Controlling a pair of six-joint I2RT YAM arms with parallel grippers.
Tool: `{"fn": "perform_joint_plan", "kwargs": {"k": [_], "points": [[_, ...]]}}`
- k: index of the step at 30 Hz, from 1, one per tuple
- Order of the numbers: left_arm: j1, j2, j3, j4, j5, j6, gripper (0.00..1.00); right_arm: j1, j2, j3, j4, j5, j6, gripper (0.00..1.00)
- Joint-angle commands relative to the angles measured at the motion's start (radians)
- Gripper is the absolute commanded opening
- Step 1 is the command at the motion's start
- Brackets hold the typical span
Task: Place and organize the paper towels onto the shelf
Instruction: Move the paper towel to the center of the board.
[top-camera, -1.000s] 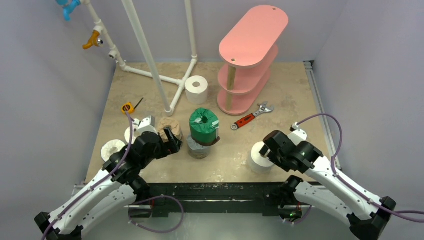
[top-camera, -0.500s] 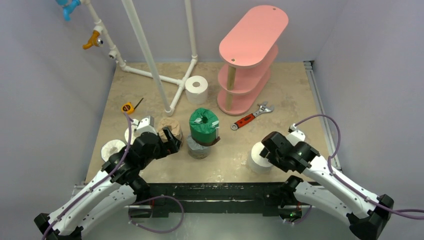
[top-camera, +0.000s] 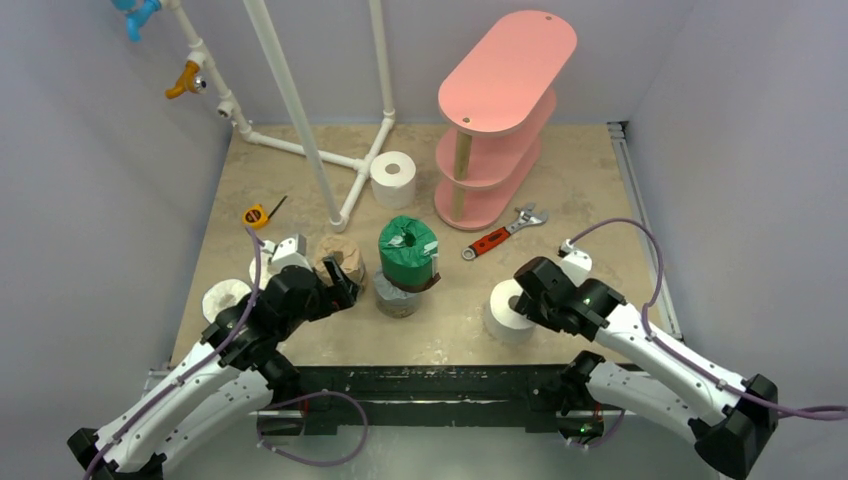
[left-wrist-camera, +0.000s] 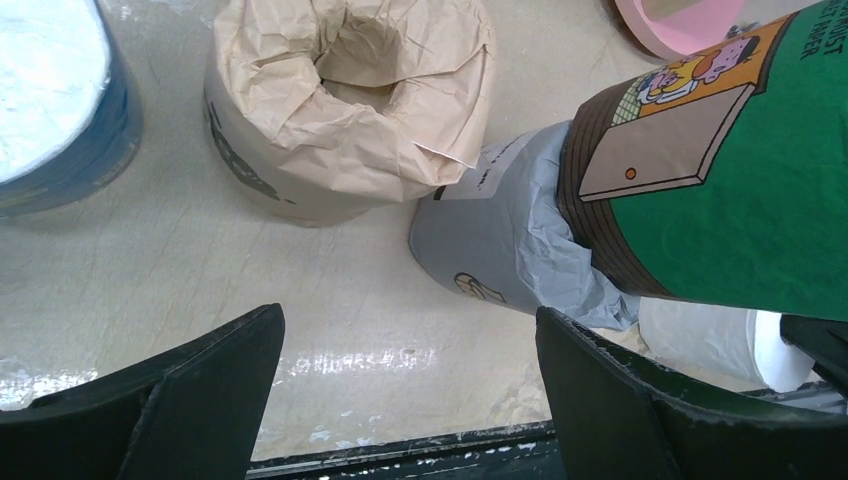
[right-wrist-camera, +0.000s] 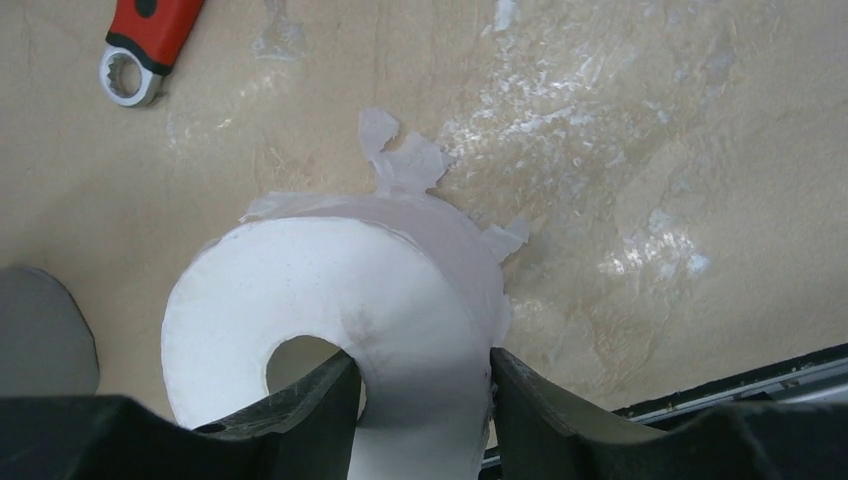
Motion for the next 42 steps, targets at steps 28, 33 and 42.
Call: {"fn": "perform_joint_plan", "kwargs": {"k": [28, 33, 42], "points": [[-0.004, -0.049, 0.094, -0.207, -0.164, -0.044, 0.96, 0.005, 0.278, 0.214, 0.315, -0.091, -0.38, 0.75], [-0.004, -0.042, 0.092, -0.204, -0.164, -0.044, 0.96, 0.004, 0.228, 0.201, 0.289, -0.074, -0.368, 0.75], [-0.004, -0.029, 0.093, -0.197, -0.155, -0.043, 0.96, -0.006, 0.187, 0.149, 0.301, -0.065, -0.361, 0.69]]}}
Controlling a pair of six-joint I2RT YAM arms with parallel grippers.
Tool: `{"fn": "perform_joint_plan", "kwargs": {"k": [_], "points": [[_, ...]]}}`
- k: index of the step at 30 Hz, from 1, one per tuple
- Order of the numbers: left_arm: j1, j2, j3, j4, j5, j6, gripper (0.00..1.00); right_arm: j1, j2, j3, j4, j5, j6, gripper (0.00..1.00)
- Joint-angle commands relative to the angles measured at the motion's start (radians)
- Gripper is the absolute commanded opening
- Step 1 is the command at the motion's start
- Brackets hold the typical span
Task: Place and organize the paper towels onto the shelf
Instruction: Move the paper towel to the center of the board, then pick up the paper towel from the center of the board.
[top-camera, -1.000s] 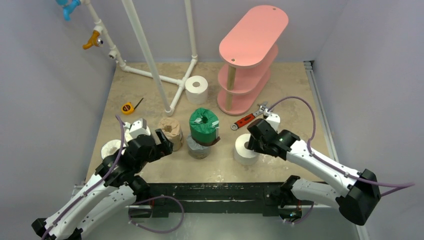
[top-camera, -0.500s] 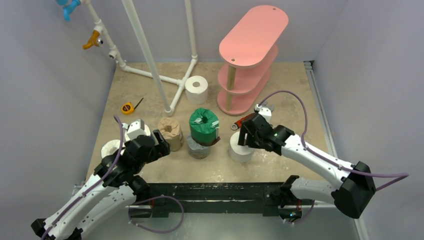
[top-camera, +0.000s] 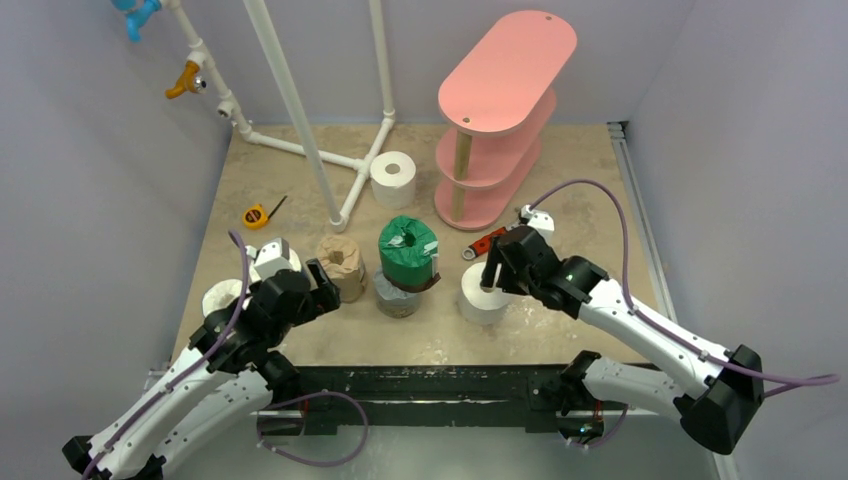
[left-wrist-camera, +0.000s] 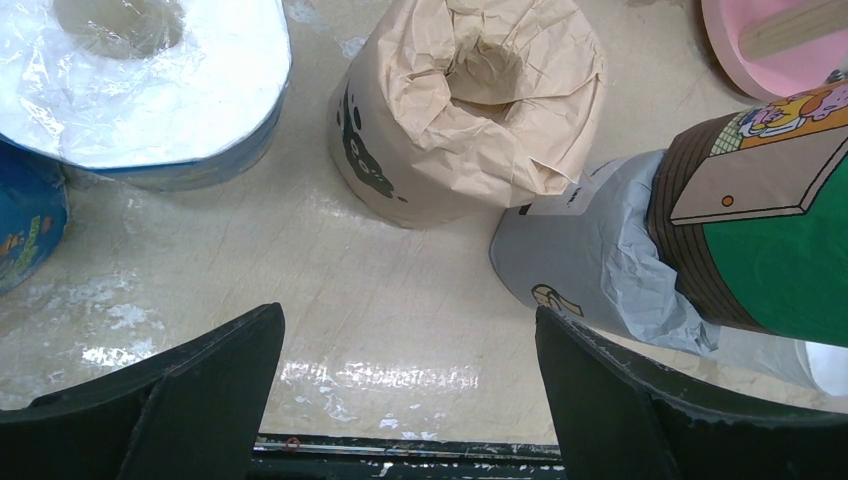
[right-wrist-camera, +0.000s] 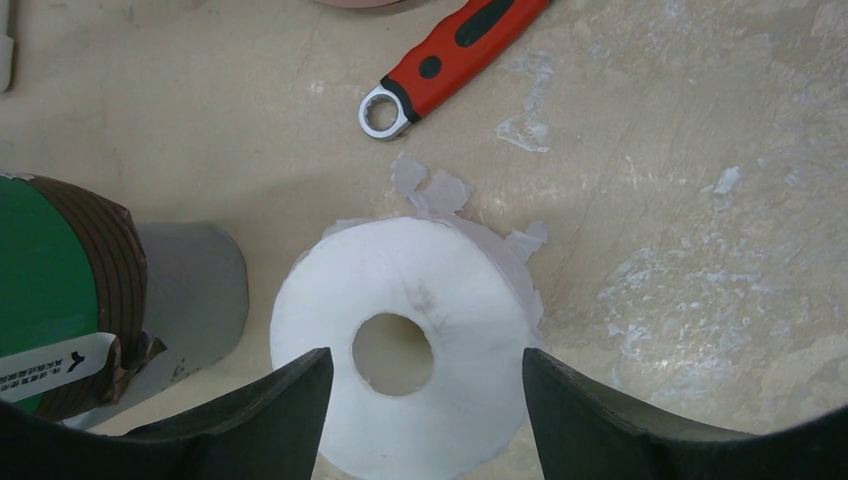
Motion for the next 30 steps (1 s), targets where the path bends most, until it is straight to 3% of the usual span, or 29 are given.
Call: {"fn": "perform_joint_plan", "kwargs": {"k": [1, 21, 30], "points": [[-0.004, 0.01, 0.031, 0.01, -0.01, -0.017, 0.96, -0.008, -0.01, -0.023, 0.005, 0.025, 0.004, 0.69], [-0.004, 0.021, 0.015, 0.019, -0.007, -0.018, 0.96, -0.065, -0.014, -0.127, 0.117, -0.089, -0.007, 0.64], [-0.004, 0.019, 0.01, 0.017, -0.011, -0.018, 0.96, -0.071, -0.004, -0.123, 0.109, -0.08, -0.009, 0.56]]}}
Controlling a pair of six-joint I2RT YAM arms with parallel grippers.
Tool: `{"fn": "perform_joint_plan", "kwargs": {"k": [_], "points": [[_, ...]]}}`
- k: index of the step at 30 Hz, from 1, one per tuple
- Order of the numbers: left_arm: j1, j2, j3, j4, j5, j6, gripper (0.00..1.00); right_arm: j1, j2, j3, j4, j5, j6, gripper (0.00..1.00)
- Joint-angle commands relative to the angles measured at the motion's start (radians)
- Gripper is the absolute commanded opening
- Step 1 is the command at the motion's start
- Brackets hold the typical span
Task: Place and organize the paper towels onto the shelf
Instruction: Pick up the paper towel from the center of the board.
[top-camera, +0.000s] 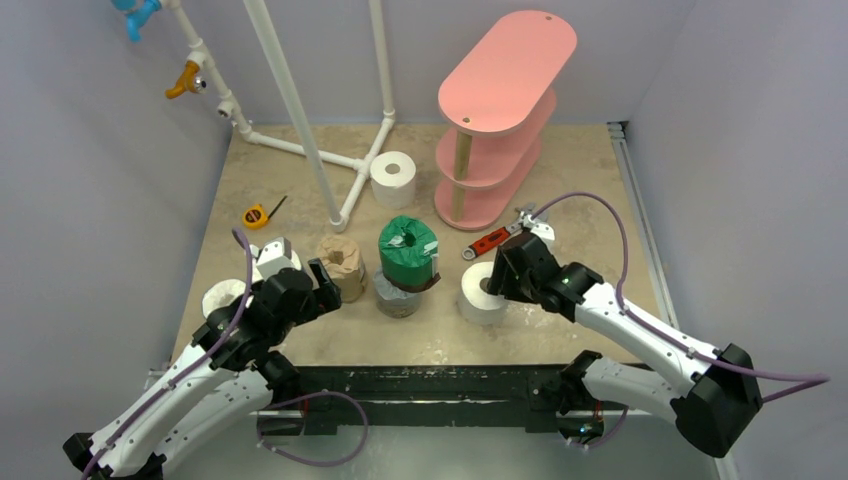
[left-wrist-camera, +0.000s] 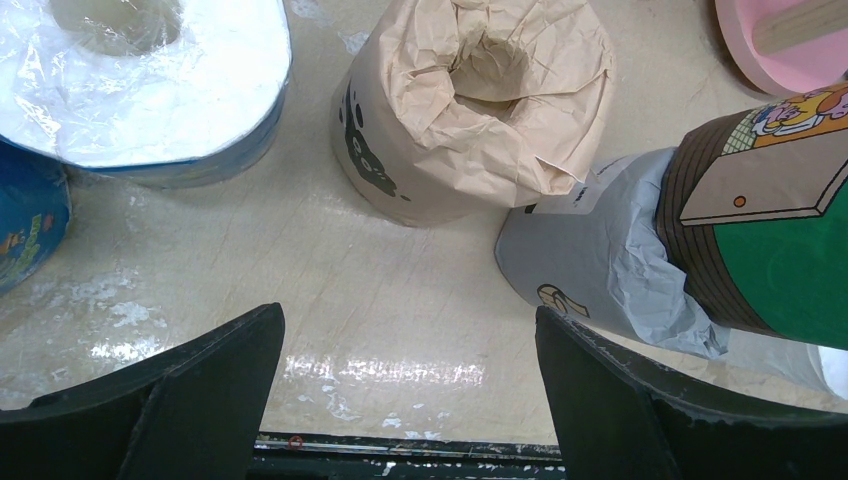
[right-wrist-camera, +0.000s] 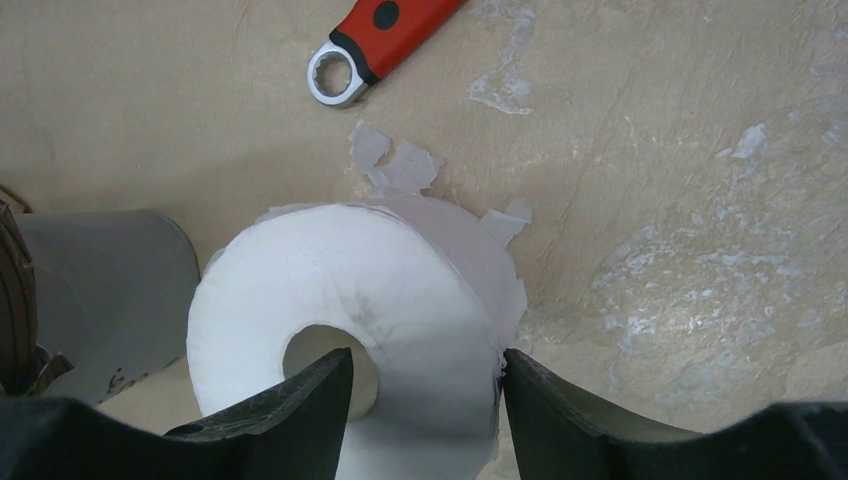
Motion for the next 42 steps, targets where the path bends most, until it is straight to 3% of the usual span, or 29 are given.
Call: {"fn": "perform_joint_plan", "kwargs": {"k": [1, 5, 8, 13, 17, 30, 42], "points": [[-0.004, -0.005, 0.01, 0.017, -0.012, -0.017, 0.96, -0.009, -0.004, 0.004, 0.019, 0.003, -0.005, 0.55], [-0.004, 0.0, 0.007, 0.023, -0.007, -0.018, 0.96, -0.012, -0.005, 0.002, 0.022, 0.0, -0.007, 0.5], [-0.004, 0.002, 0.007, 0.023, -0.008, -0.016, 0.96, -0.014, -0.02, 0.024, 0.003, 0.022, -0.014, 0.39], [-0.004, -0.003, 0.009, 0.015, -0.018, -0.011, 0.96, -0.014, -0.036, 0.085, -0.049, 0.053, -0.041, 0.37], [-0.004, -0.006, 0.007, 0.016, -0.015, -0.015, 0.96, -0.013, -0.064, 0.116, -0.076, 0.058, -0.044, 0.28], [-0.004, -0.001, 0.026, 0.005, -0.026, -0.008, 0.96, -0.014, -0.154, 0.401, -0.246, 0.149, -0.105, 0.27], [-0.004, 0.038, 0.058, 0.023, -0.004, 0.008, 0.95, -0.013, -0.079, 0.763, -0.297, 0.242, -0.16, 0.27]]}}
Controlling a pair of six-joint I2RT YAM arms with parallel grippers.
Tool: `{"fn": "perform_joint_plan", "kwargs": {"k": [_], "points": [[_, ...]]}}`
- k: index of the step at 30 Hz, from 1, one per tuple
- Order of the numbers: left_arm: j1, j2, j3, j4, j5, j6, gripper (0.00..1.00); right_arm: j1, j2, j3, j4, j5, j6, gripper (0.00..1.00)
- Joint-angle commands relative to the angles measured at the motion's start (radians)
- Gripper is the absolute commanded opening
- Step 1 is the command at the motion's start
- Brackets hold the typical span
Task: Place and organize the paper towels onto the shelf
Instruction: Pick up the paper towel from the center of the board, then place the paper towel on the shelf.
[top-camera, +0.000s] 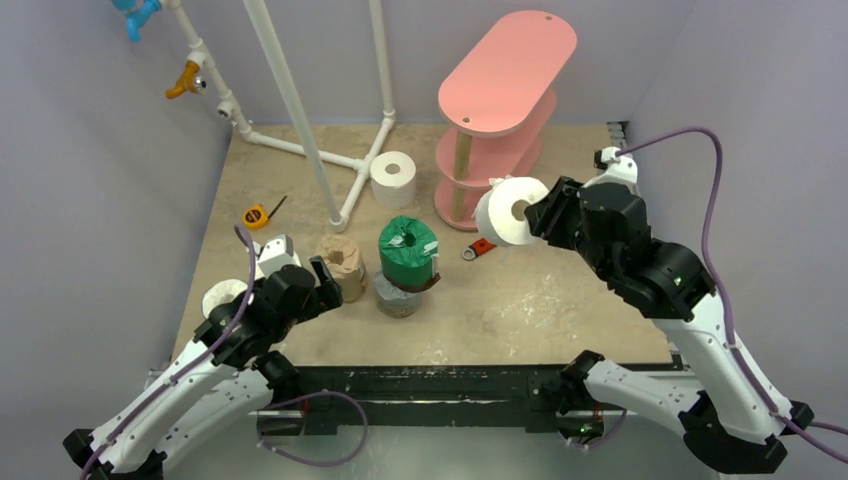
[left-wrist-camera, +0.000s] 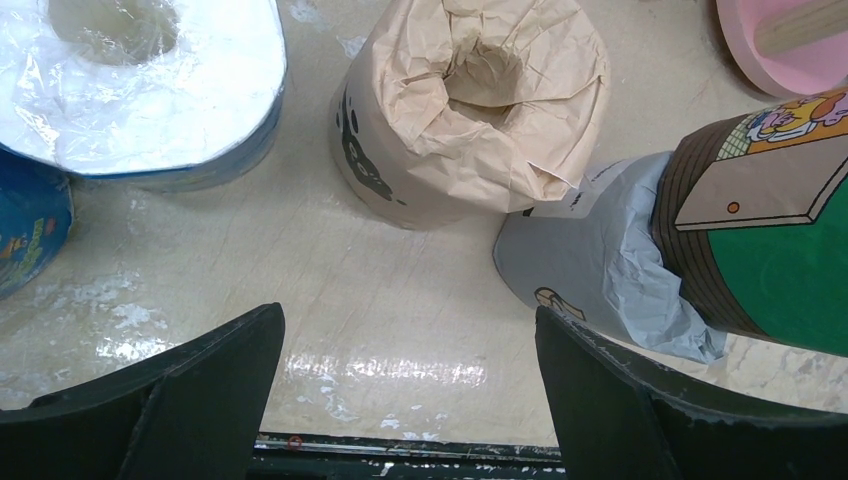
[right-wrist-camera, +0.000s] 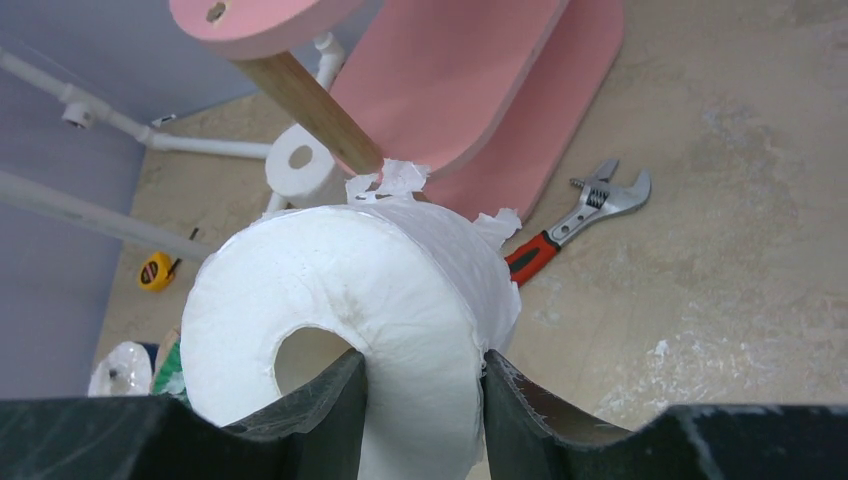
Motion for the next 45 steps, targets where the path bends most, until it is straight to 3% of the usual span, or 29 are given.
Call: {"fn": "perform_joint_plan", "kwargs": {"k": [1, 12, 28, 45], "points": [[-0.004, 0.008, 0.041, 0.016, -0.001, 0.005, 0.95, -0.004, 0.03, 0.118, 0.028, 0.07, -0.028, 0.27], [-0.004, -0.016, 0.055, -0.001, -0.008, 0.022, 0.95, -0.016, 0.148, 0.367, 0.088, 0.13, -0.088, 0.28], [-0.004, -0.024, 0.067, -0.012, 0.005, 0.033, 0.95, -0.108, 0.382, 0.653, 0.195, 0.075, -0.145, 0.29], [-0.004, -0.033, 0.061, -0.024, -0.007, 0.012, 0.95, -0.231, 0.535, 0.798, 0.216, -0.077, -0.141, 0.29]]}}
